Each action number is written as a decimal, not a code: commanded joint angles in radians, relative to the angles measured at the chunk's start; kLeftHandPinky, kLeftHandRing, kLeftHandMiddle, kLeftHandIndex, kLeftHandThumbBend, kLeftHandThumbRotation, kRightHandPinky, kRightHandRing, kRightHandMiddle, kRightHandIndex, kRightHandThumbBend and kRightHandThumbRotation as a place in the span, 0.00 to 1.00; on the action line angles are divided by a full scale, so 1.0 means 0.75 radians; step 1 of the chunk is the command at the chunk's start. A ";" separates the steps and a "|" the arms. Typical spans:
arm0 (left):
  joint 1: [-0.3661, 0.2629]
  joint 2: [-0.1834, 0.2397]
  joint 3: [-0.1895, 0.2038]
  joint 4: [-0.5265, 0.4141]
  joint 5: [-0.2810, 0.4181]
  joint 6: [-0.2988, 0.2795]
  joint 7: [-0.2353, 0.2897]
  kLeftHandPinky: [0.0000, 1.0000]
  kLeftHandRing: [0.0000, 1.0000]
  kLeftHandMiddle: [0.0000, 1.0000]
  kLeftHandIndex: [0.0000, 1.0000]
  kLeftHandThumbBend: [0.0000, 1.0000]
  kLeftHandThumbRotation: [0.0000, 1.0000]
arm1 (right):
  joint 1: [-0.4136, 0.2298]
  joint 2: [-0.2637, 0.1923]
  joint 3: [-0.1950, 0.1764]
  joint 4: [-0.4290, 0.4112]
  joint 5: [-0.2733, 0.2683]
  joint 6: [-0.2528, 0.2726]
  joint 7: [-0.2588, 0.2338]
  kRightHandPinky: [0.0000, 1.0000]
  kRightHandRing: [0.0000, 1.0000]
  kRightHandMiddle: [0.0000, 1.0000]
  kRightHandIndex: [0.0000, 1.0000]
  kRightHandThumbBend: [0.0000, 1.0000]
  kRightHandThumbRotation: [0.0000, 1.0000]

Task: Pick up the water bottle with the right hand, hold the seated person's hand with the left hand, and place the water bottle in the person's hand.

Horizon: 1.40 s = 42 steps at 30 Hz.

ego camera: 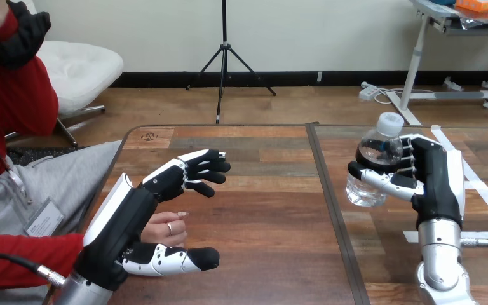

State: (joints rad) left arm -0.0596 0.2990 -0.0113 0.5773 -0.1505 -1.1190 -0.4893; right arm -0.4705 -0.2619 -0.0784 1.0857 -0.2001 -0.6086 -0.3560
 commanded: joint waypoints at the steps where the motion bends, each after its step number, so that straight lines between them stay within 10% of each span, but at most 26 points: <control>1: -0.053 -0.007 0.003 -0.107 -0.005 -0.010 0.026 0.64 0.74 0.79 0.81 1.00 0.56 | -0.016 -0.032 -0.002 -0.199 0.014 -0.044 0.025 0.38 0.43 0.48 0.46 0.81 0.00; 18: -0.015 0.008 0.099 -0.186 0.288 -0.006 0.199 0.69 0.78 0.80 0.81 1.00 0.57 | 0.166 0.010 0.002 -0.572 0.059 0.024 0.180 0.36 0.43 0.48 0.46 0.77 0.00; 29: -0.070 0.073 0.194 -0.092 0.660 0.034 0.445 0.61 0.72 0.79 0.83 1.00 0.60 | 0.263 0.049 0.011 -0.773 0.074 0.116 0.236 0.36 0.43 0.48 0.45 0.76 0.00; 42: -0.138 0.198 0.173 -0.035 0.989 0.088 0.722 0.65 0.76 0.83 0.86 1.00 0.63 | 0.367 0.069 0.018 -0.966 0.092 0.194 0.308 0.38 0.44 0.49 0.46 0.76 0.00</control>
State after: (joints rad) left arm -0.0463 0.3705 0.0915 0.5230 0.4836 -1.0699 -0.0834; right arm -0.1521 -0.2223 -0.0650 0.5620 -0.1681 -0.4666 -0.1501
